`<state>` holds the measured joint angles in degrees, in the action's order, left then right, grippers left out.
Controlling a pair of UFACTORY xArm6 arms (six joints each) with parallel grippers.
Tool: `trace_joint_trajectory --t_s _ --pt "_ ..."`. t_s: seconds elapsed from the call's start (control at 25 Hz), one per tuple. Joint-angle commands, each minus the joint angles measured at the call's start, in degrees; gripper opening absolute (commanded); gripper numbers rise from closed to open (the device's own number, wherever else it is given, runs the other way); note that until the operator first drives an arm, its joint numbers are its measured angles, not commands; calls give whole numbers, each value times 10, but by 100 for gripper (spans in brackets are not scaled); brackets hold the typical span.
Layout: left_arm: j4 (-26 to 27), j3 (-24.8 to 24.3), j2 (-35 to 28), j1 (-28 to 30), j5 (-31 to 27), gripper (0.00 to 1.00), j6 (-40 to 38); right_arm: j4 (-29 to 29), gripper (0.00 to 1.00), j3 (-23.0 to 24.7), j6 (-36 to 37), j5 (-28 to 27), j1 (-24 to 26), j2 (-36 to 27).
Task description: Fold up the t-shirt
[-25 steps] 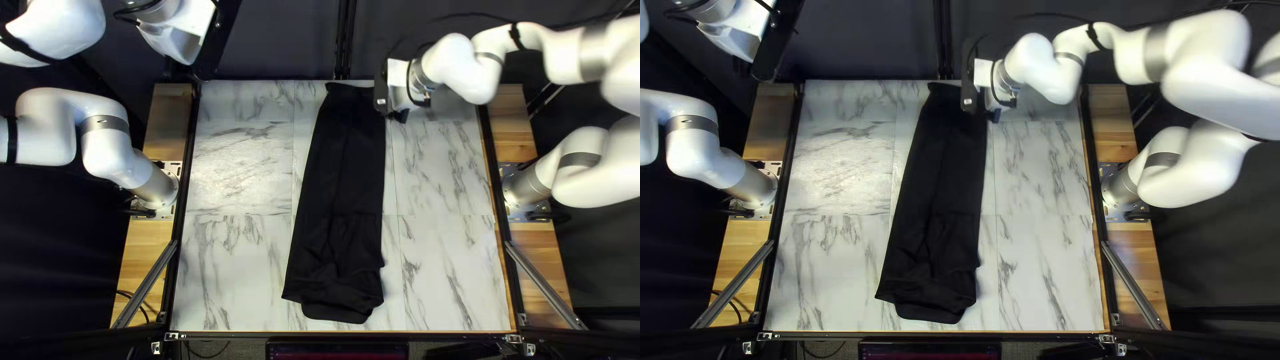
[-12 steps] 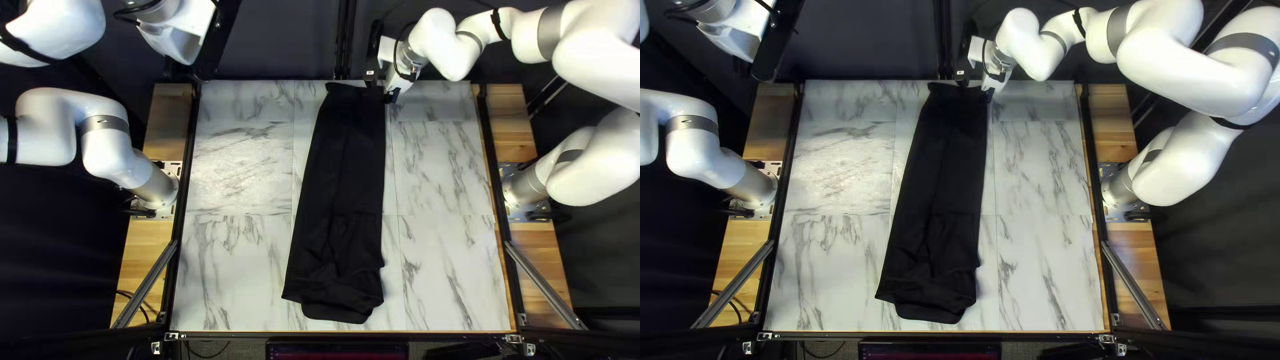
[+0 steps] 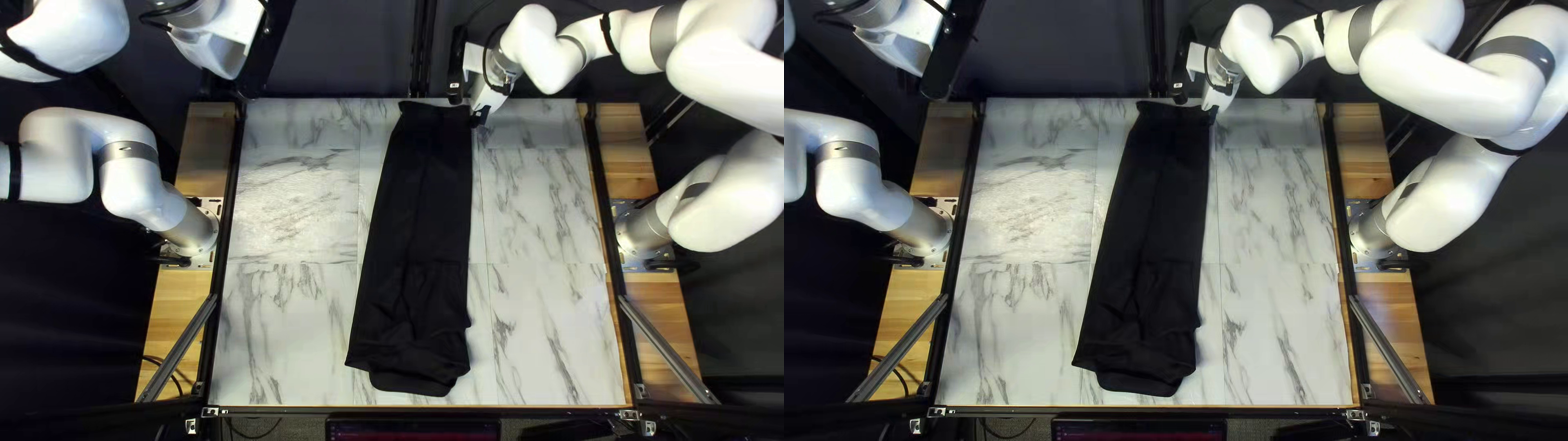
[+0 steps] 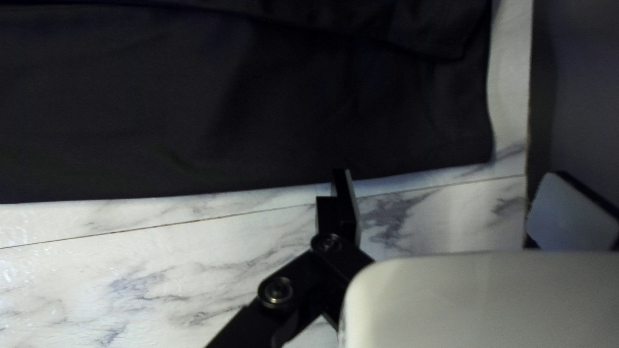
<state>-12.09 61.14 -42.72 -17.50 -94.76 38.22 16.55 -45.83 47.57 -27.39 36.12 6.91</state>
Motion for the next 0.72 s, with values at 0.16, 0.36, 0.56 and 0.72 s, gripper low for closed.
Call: trace_joint_trajectory --t_s 0.16,0.36,0.56,0.72 --pt "0 0 0 0 0 100 0 -23 100 9 -7 38 -4 21" --pt "0 0 0 0 0 100 0 -64 100 3 -44 49 1 39" --pt "0 0 0 0 0 100 0 -80 100 -5 -53 53 14 54" --pt "0 0 0 0 0 100 0 -80 100 -21 -50 45 18 70"
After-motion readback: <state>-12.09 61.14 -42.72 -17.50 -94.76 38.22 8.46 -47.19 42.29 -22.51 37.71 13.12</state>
